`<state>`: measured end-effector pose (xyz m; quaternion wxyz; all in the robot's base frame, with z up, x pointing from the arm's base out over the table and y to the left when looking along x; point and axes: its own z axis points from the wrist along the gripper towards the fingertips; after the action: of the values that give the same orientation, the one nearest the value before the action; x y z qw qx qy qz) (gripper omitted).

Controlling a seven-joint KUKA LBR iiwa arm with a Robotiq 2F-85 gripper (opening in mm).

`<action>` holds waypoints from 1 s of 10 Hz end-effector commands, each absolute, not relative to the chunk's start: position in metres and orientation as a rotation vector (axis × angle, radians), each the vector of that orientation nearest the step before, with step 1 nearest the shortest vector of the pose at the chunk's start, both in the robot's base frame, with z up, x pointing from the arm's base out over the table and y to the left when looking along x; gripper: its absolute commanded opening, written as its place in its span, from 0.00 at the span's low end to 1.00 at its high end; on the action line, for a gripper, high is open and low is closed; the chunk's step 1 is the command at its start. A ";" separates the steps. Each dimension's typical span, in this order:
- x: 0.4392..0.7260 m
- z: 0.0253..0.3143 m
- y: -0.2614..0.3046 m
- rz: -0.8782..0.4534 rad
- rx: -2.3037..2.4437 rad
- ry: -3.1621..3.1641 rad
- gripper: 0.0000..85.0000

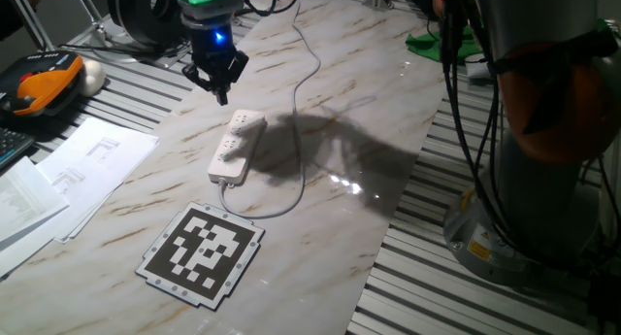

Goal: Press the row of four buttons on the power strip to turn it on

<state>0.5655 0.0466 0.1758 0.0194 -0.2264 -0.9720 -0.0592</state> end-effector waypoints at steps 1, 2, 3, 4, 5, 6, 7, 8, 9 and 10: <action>0.562 0.176 0.050 -0.194 0.046 -3.068 0.00; 0.556 0.173 0.056 -0.188 0.034 -3.088 0.00; 0.550 0.168 0.063 -0.163 0.035 -3.109 0.00; 0.546 0.165 0.066 -0.141 0.044 -3.112 0.00; 0.541 0.164 0.066 -0.171 0.039 -3.087 0.00; 0.537 0.164 0.067 -0.178 0.037 -3.079 0.00; 0.536 0.164 0.068 -0.180 0.031 -3.073 0.00; 0.538 0.163 0.068 -0.184 0.023 -3.074 0.00; 0.541 0.161 0.067 -0.168 0.017 -3.085 0.00; 0.542 0.160 0.067 -0.170 0.011 -3.081 0.00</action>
<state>0.5415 0.0667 0.1602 0.0259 -0.0573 -0.9964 -0.0570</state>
